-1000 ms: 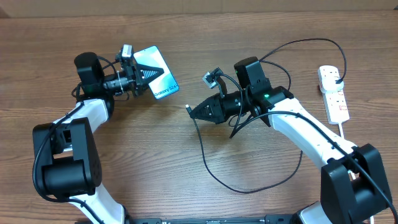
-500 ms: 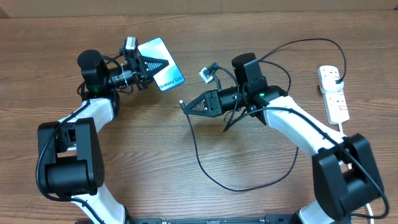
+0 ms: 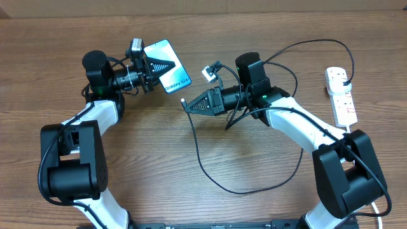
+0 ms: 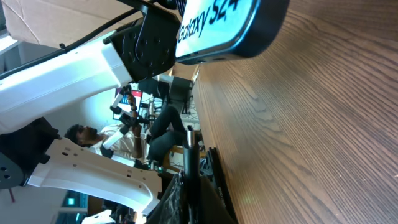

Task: Plug charger to phone and switch on socket
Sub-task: 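Carry the plug toward the bottom port of the held phone, then push the plug into the phone's bottom port with the right gripper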

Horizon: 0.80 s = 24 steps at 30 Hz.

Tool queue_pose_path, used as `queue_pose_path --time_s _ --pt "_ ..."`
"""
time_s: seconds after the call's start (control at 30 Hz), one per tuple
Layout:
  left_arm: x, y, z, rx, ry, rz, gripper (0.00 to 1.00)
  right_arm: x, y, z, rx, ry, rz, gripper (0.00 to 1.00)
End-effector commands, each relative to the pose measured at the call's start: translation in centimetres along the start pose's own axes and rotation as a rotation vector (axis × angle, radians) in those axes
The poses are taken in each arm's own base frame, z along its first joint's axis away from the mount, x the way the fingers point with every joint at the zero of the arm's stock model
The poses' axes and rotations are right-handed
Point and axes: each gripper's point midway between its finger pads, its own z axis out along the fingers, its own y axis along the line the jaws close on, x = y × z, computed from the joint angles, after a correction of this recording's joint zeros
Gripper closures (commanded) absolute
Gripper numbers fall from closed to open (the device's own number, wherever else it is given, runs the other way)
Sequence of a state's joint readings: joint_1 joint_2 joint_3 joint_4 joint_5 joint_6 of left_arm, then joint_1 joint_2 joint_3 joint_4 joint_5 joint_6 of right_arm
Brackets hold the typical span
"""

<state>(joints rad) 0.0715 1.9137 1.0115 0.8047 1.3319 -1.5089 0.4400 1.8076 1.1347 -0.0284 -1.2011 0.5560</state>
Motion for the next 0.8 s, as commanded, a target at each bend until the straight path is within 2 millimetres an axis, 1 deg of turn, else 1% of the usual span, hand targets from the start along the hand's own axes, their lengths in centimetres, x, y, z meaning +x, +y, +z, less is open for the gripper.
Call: queue_pose_path --time_s 0.0,0.2,0.5,0.77 --pt "0.5 -1.1 0.4 0.012 0.043 0.075 0.96 0.2 0.1 0.1 -0.012 0.009 0.017 0.96" --pt "1.8 -1.1 0.7 0.017 0.111 0.112 0.96 0.2 0.1 0.1 -0.011 0.008 0.02 0.96" --pt "2.8 -1.1 1.4 0.02 0.16 0.117 0.96 0.1 0.0 0.1 -0.002 0.001 0.02 0.96" --pt "3.2 -1.1 1.4 0.021 0.18 0.117 0.96 -0.2 -0.4 0.1 0.016 -0.013 0.027 0.96"
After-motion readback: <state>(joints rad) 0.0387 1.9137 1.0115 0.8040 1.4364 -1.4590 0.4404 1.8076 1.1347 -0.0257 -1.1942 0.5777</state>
